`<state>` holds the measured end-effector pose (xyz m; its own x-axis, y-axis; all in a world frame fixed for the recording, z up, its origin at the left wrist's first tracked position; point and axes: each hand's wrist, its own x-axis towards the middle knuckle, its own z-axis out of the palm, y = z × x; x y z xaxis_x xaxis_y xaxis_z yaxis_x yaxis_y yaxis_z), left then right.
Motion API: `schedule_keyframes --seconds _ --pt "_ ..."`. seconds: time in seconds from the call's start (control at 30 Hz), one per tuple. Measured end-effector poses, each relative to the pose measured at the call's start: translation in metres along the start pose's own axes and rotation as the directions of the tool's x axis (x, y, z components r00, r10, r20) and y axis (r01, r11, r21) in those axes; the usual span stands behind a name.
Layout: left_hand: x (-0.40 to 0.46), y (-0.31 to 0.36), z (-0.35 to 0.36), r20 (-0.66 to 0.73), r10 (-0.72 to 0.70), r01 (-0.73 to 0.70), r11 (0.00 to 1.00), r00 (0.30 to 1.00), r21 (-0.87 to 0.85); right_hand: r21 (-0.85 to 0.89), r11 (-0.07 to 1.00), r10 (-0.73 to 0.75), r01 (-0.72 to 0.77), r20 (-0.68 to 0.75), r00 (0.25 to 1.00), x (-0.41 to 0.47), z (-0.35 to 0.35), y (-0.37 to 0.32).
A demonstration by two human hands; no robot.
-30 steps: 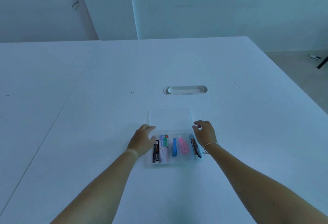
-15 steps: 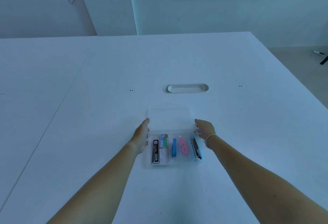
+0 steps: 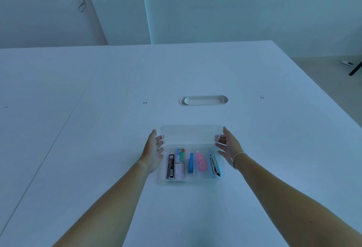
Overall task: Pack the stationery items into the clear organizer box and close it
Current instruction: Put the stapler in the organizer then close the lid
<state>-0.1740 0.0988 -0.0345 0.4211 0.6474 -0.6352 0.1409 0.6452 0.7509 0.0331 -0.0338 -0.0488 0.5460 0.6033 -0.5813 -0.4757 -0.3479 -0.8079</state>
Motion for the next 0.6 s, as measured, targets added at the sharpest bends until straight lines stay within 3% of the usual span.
schedule_keyframes --seconds 0.27,0.6 --pt "-0.020 -0.014 -0.009 0.099 0.000 -0.021 0.977 0.995 0.212 -0.048 0.998 -0.031 0.036 0.089 0.996 -0.024 -0.007 0.012" --pt "-0.040 -0.033 -0.014 0.152 0.048 -0.130 0.796 0.987 0.591 -0.387 0.908 -0.123 0.161 0.122 0.985 -0.053 -0.015 0.041"
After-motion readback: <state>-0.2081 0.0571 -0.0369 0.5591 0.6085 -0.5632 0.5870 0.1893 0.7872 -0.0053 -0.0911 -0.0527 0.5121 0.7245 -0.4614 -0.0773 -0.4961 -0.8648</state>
